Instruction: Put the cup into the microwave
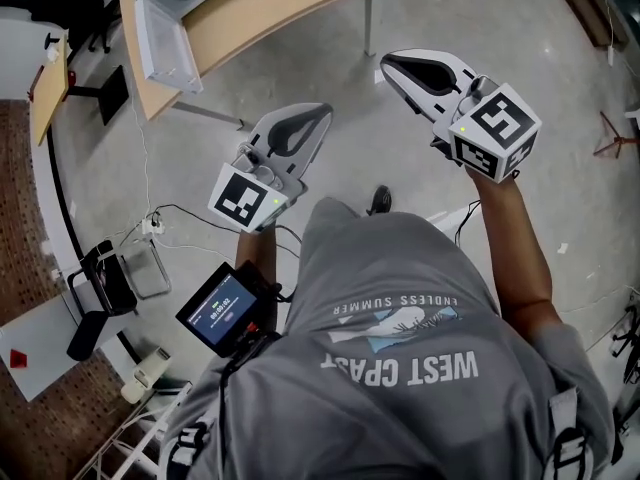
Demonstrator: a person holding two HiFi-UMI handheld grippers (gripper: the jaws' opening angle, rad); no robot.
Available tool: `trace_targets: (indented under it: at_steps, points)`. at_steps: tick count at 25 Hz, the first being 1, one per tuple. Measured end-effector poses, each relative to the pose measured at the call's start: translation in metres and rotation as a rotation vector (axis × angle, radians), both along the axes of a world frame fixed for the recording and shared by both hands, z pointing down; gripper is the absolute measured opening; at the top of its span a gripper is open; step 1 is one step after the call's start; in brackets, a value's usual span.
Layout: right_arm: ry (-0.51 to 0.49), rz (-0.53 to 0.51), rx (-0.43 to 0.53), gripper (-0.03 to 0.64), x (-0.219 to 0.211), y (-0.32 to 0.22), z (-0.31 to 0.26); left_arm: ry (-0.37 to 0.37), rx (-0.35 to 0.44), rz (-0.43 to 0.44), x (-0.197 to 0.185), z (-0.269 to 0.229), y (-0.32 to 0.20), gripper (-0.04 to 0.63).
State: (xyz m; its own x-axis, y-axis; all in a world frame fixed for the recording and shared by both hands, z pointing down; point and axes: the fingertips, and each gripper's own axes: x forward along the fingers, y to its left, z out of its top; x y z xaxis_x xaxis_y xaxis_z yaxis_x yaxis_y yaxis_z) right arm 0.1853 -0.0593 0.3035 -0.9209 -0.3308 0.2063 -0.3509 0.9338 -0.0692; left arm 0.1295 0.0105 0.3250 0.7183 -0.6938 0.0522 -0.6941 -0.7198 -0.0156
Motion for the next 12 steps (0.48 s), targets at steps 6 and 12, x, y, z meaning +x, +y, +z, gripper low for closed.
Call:
trace_targets:
  at_steps: [6,12]
  points:
    - [-0.005,-0.005,-0.034,0.020,-0.021,-0.048,0.019,-0.010,-0.032,-0.019,-0.024,0.015,-0.039,0.023]
    - [-0.009,0.016,-0.044,0.021,-0.056,-0.077,0.027,-0.007,-0.035,0.001,-0.059,0.020,-0.071,0.023]
